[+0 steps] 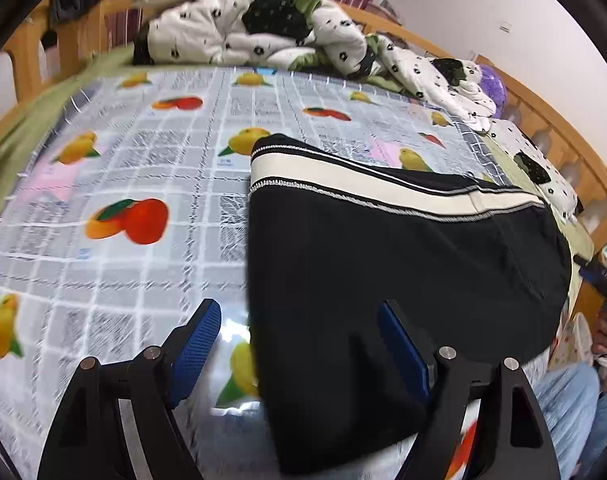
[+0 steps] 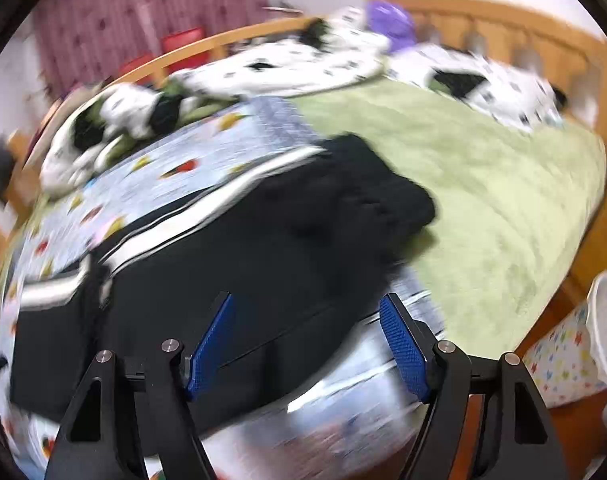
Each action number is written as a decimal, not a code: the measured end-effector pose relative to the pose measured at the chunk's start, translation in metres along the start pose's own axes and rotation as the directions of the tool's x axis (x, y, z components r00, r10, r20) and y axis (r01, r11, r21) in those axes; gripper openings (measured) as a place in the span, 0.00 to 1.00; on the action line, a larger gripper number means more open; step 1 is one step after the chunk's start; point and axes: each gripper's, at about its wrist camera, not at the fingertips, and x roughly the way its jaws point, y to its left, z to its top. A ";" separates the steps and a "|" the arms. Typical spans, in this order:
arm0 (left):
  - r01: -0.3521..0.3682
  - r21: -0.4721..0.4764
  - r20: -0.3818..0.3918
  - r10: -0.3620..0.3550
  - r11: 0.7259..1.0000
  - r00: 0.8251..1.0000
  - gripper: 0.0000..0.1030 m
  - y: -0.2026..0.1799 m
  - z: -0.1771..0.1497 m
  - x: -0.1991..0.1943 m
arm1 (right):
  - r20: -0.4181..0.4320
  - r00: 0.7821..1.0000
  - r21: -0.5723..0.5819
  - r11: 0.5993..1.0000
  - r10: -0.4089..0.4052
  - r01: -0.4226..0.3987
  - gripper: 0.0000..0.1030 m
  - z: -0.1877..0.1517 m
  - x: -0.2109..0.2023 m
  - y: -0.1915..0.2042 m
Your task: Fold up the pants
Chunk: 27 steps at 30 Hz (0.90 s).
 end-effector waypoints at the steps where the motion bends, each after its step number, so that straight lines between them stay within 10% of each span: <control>1: 0.010 -0.018 -0.011 -0.011 1.000 1.000 0.77 0.003 0.004 0.007 | -0.012 1.000 0.033 0.999 0.006 -0.006 0.71 0.004 0.009 -0.012; 12: 0.140 -0.165 -0.058 -0.152 0.976 0.987 0.71 0.031 0.039 0.067 | -0.044 0.990 0.159 0.979 0.133 -0.125 0.57 0.034 0.093 -0.040; 14: 0.123 -0.146 -0.071 -0.134 0.982 0.988 0.37 0.022 0.043 0.074 | 0.018 0.989 0.154 0.977 0.145 -0.146 0.40 0.038 0.085 -0.040; 17: 0.142 -0.156 -0.058 -0.152 0.977 0.987 0.11 0.017 0.052 0.070 | 0.120 0.974 0.132 0.970 0.191 -0.206 0.30 0.050 0.061 -0.031; 27: 0.116 -0.123 0.095 -0.105 0.986 0.990 0.09 0.029 0.083 0.006 | 0.302 0.924 -0.146 0.969 0.237 -0.201 0.16 0.097 -0.034 0.108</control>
